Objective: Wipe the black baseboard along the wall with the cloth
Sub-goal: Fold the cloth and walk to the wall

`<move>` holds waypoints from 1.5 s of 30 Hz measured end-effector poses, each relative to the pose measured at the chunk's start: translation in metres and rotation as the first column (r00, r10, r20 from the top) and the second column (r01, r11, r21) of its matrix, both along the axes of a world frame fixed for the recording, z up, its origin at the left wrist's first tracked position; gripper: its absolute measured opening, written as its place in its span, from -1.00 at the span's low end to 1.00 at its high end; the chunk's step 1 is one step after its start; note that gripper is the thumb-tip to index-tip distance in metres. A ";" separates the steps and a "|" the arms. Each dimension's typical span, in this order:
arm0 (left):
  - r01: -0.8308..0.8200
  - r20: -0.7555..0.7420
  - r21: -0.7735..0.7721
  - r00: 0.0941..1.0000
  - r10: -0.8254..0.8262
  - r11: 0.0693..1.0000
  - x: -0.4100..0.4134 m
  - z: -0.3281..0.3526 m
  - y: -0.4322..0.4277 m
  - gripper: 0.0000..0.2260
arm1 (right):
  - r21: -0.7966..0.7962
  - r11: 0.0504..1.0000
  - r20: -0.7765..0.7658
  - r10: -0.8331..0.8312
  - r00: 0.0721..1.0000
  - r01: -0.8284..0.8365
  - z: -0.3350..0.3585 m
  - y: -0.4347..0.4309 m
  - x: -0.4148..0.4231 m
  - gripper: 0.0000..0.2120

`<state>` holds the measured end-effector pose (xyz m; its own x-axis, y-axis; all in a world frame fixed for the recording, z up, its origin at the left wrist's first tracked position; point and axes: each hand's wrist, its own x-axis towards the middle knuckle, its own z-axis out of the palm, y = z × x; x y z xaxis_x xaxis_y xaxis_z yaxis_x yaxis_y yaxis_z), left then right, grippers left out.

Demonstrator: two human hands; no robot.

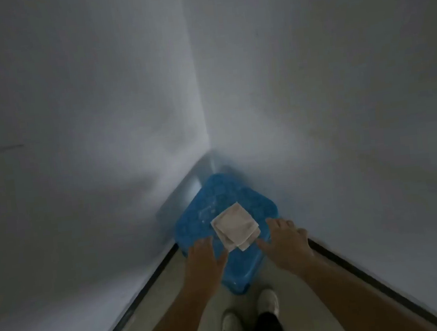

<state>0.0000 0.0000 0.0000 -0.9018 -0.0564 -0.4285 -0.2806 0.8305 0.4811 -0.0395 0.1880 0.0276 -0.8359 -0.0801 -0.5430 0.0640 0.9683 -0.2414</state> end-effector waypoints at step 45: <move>-0.360 0.510 0.799 0.830 -0.225 0.481 -0.063 0.179 0.020 -0.85 | -0.789 0.498 0.072 -0.507 0.859 0.360 0.201 0.025 0.069 -0.65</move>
